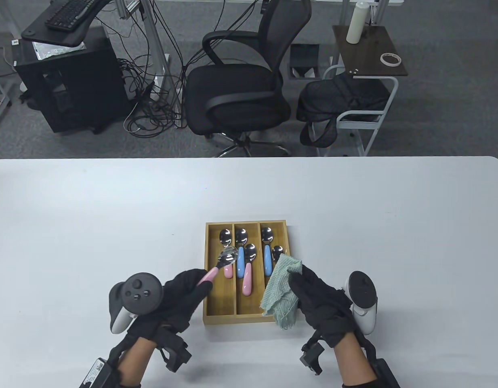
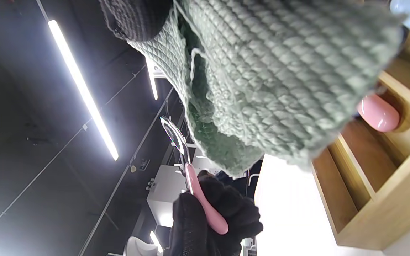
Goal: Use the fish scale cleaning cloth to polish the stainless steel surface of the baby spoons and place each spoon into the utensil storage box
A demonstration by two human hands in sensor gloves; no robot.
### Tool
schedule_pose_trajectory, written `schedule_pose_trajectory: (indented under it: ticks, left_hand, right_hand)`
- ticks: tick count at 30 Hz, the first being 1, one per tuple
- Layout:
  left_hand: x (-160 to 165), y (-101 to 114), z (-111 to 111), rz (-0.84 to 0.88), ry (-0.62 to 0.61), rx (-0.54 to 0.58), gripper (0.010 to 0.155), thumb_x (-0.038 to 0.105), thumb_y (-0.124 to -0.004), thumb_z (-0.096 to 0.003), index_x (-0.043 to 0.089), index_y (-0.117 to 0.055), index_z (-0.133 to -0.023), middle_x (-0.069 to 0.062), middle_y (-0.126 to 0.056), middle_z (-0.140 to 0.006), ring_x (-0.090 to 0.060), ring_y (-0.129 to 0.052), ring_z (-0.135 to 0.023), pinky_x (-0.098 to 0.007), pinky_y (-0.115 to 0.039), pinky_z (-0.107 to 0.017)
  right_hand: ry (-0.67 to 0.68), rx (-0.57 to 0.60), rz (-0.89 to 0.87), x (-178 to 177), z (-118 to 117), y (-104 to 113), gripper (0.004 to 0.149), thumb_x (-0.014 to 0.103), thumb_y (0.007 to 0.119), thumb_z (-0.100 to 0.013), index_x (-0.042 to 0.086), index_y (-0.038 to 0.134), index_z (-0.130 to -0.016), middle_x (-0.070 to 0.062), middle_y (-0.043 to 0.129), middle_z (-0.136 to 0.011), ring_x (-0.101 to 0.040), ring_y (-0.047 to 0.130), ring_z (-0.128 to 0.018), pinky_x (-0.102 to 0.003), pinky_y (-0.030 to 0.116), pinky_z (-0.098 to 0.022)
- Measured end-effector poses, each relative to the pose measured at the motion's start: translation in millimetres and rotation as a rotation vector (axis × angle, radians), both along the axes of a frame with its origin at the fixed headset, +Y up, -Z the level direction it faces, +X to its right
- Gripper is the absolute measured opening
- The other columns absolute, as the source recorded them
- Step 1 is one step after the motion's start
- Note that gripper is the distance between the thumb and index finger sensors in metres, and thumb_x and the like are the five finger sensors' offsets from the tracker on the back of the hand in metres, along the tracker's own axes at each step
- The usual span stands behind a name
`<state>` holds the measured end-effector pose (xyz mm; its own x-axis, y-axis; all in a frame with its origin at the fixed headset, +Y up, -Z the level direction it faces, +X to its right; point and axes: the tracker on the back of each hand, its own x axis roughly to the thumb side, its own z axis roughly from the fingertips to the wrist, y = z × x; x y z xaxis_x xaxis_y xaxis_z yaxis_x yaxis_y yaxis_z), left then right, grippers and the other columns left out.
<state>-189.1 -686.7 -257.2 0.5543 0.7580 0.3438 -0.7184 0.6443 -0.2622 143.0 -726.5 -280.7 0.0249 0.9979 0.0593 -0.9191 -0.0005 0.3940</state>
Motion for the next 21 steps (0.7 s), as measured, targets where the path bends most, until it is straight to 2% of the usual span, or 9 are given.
schedule_pose_trajectory:
  ticks: [8,14,21]
  left_hand:
    - [21.5,-4.6,11.2,-0.06,-0.045,0.05,0.053,0.051,-0.061,-0.0622,0.015,-0.068,-0.101,-0.006,-0.079,-0.09,-0.027,-0.09,-0.075,-0.049,-0.08,-0.057]
    - [28.9,-10.4,11.5,-0.097,-0.084,0.037,0.053,0.051,-0.062,-0.0618,0.015,-0.069,-0.1,-0.006,-0.08,-0.089,-0.027,-0.091,-0.075,-0.049,-0.08,-0.057]
    - [47.5,-14.4,19.9,-0.184,-0.142,0.075,0.052,0.051,-0.062,-0.061,0.019,-0.072,-0.1,-0.004,-0.084,-0.085,-0.025,-0.094,-0.069,-0.047,-0.082,-0.054]
  right_hand:
    - [0.098,-0.016,0.0,-13.8,3.4,-3.1,0.058,0.044,0.056,-0.066,0.008,0.046,-0.111,-0.017,0.071,-0.104,-0.036,0.09,-0.083,-0.051,0.081,-0.063]
    - [0.126,-0.014,0.003,-24.4,6.3,-3.5,0.059,0.045,0.056,-0.066,0.008,0.046,-0.11,-0.016,0.071,-0.104,-0.036,0.09,-0.084,-0.05,0.08,-0.064]
    - [-0.01,0.058,0.118,-32.2,9.7,0.1,0.054,0.036,0.077,-0.061,0.012,0.056,-0.105,-0.008,0.08,-0.096,-0.02,0.1,-0.072,-0.037,0.091,-0.056]
